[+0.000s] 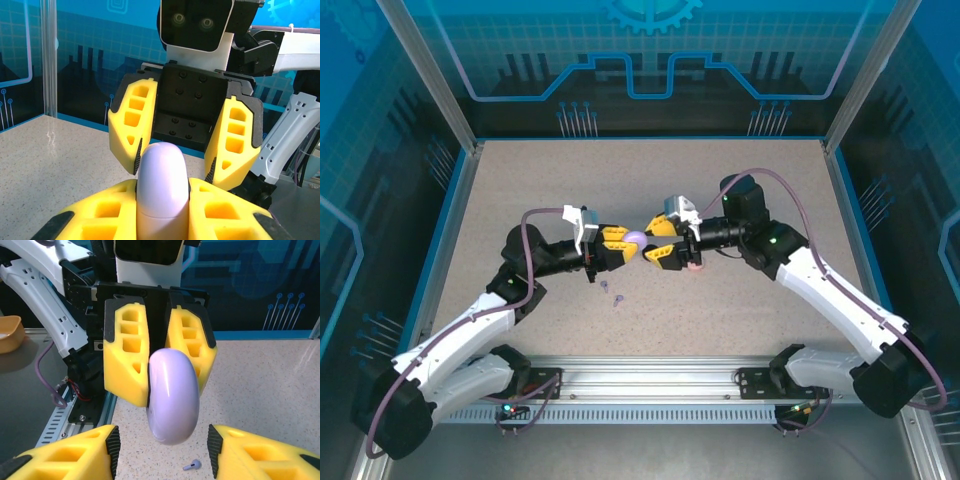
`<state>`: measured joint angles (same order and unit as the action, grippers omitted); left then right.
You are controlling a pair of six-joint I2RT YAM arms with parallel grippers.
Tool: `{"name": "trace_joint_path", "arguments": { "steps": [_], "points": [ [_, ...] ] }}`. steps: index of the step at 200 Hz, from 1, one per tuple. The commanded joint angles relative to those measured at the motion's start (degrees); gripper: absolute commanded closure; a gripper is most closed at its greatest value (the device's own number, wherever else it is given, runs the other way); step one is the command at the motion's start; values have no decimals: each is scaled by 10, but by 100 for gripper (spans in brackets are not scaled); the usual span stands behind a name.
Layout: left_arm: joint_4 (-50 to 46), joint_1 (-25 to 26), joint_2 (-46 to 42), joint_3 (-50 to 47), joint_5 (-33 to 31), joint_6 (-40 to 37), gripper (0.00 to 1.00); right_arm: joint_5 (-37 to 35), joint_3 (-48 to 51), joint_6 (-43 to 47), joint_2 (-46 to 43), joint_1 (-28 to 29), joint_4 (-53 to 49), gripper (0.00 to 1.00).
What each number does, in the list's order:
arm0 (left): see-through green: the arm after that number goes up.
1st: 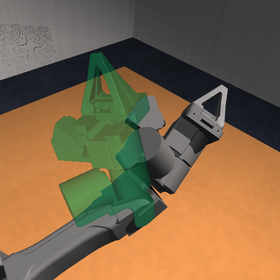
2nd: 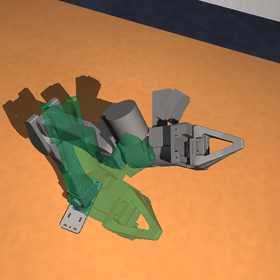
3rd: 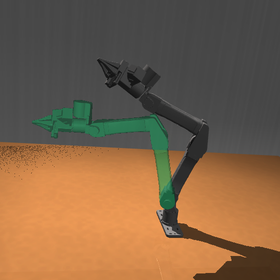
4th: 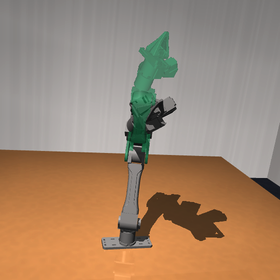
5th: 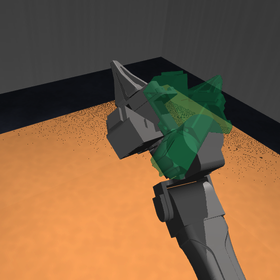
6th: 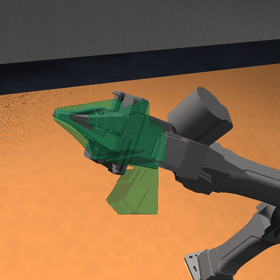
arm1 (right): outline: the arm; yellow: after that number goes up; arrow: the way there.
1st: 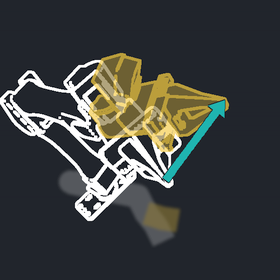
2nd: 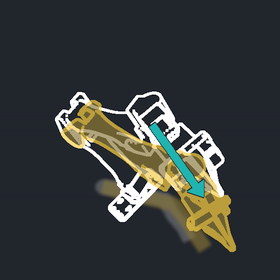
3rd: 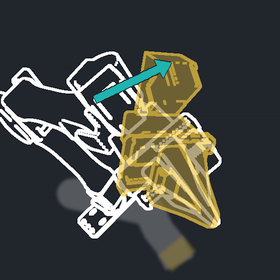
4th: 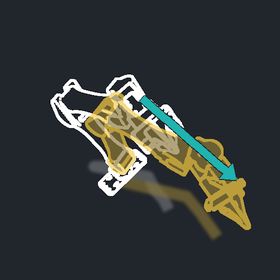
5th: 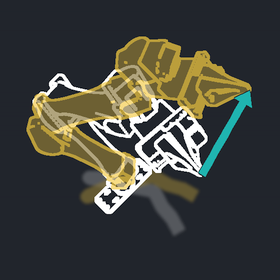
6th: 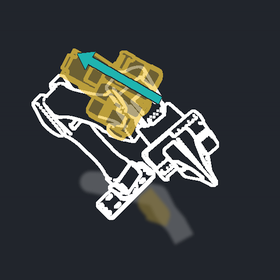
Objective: Insert the wireless bluetooth earbuds into the charging case
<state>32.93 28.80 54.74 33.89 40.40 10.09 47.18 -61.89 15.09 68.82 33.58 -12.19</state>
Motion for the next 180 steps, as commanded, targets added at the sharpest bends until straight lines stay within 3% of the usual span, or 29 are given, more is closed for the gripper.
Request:
{"name": "trace_joint_path", "arguments": {
  "steps": [1,66,96,118,147,180],
  "points": [
    [27,6,-3,-6,18,-20,90,26,-23,-4,10,7,-17,51],
    [28,10,8,-3,19,-22,91,42,-47,-7,35,12,-31,65],
    [25,12,8,-3,16,-26,89,51,-58,-6,42,13,-48,82],
    [14,11,4,-5,6,-34,75,44,-53,-16,38,12,-50,86],
    [7,11,-8,-17,-18,-44,49,3,-35,-45,19,11,-45,86],
    [12,12,-15,-36,-43,-46,34,-62,-15,-87,-12,11,-50,85]
  ]
}}
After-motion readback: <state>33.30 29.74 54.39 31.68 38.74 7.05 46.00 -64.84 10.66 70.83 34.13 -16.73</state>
